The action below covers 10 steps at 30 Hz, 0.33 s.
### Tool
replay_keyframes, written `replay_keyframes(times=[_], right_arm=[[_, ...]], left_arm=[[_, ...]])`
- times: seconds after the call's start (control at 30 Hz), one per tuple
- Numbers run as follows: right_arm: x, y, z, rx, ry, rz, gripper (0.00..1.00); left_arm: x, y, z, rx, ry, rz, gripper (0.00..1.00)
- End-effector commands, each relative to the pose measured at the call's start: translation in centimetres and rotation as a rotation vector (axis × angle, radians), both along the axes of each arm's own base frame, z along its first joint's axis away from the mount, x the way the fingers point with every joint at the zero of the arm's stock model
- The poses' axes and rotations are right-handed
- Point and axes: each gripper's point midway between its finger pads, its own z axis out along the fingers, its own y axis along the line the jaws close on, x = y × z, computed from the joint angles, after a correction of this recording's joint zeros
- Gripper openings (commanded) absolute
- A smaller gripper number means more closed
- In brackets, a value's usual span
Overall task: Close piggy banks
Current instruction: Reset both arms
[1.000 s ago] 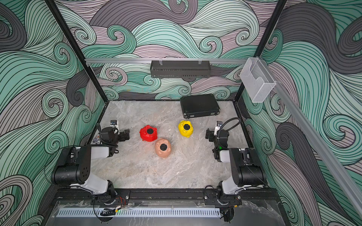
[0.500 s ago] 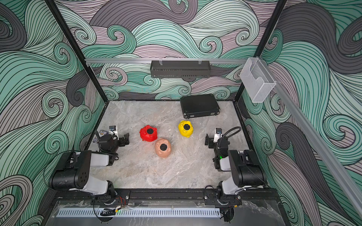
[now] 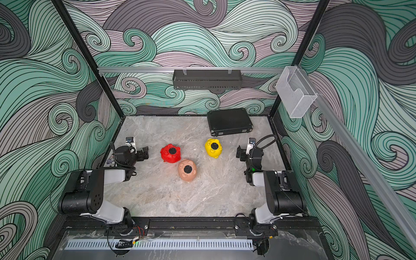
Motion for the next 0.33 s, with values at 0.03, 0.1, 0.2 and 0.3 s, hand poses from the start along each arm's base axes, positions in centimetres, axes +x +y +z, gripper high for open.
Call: replay_keyframes(times=[0.03,0.1,0.2,0.3], right_arm=[[0.10,-0.01,-0.39,-0.001,0.021,-0.008,0.99],[0.28,0.08,-0.53,0.009,0.036,0.003,0.99],[0.20,0.06,-0.61,0.012,0.036,0.008,0.99],[0.00,0.40,-0.30,-0.002,0.019,0.015,0.99]], left_arm=[[0.14,0.08,0.02,-0.003,0.007,0.012,0.99],[0.12,0.08,-0.03,-0.004,0.008,0.012,0.99],[0.13,0.05,-0.01,-0.003,0.008,0.011,0.98],[0.13,0.05,0.00,-0.003,0.008,0.011,0.99]])
